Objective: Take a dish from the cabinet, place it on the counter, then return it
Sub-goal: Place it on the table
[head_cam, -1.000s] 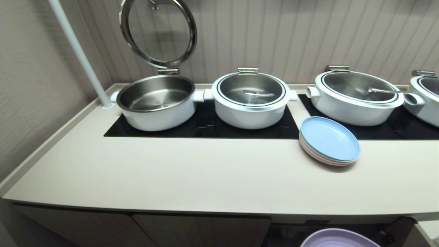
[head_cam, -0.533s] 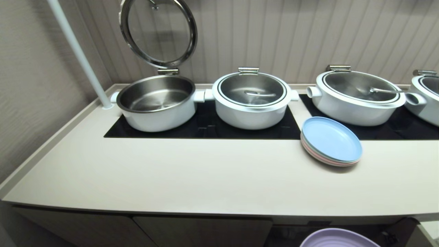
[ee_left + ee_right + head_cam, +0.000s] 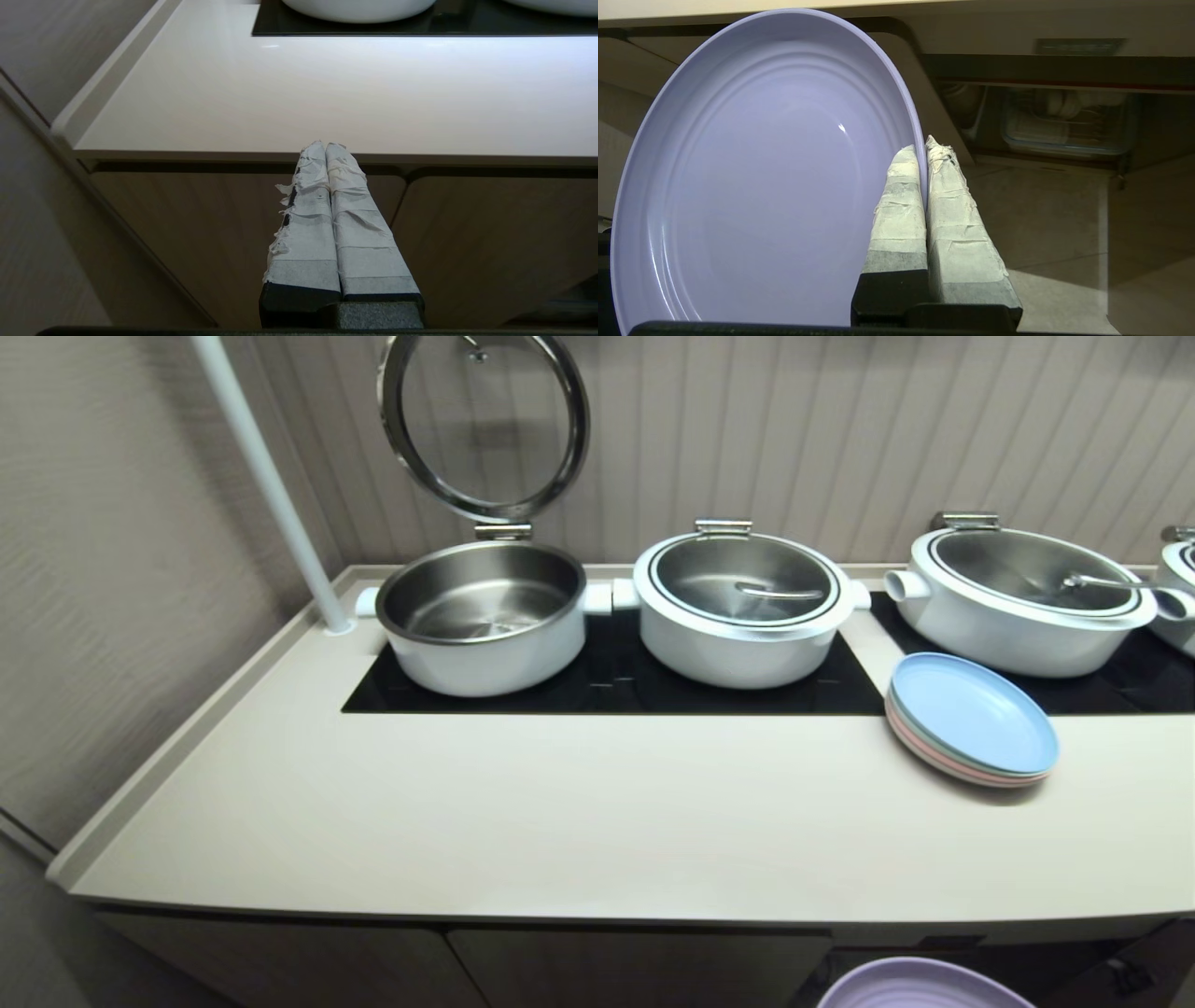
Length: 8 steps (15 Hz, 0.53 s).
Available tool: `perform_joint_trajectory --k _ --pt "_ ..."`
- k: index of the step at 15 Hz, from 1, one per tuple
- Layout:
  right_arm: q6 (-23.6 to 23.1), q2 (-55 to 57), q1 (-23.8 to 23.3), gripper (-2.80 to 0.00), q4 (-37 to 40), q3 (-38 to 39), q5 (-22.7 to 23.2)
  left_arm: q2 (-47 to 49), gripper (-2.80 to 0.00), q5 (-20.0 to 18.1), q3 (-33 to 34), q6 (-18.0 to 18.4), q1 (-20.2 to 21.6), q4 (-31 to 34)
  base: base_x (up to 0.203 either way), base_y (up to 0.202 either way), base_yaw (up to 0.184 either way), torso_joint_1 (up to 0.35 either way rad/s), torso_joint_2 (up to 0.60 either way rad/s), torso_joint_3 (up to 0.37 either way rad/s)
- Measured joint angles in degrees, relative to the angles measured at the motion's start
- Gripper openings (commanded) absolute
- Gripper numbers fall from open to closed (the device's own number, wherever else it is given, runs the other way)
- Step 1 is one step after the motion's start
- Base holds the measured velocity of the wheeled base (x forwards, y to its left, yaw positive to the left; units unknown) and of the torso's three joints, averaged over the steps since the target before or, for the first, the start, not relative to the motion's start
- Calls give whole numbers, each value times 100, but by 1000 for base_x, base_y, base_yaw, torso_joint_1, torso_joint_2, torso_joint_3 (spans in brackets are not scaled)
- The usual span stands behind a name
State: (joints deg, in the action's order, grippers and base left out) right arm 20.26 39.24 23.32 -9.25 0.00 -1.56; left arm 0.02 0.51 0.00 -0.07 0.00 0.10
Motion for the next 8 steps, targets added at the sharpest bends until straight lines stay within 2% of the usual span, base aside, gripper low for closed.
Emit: perform_joint_trajectory --k 8 --pt "-6 22 -11 -280 0 0 -8 0 -280 -10 0 -9 0 -10 0 188 1 2 3 3"
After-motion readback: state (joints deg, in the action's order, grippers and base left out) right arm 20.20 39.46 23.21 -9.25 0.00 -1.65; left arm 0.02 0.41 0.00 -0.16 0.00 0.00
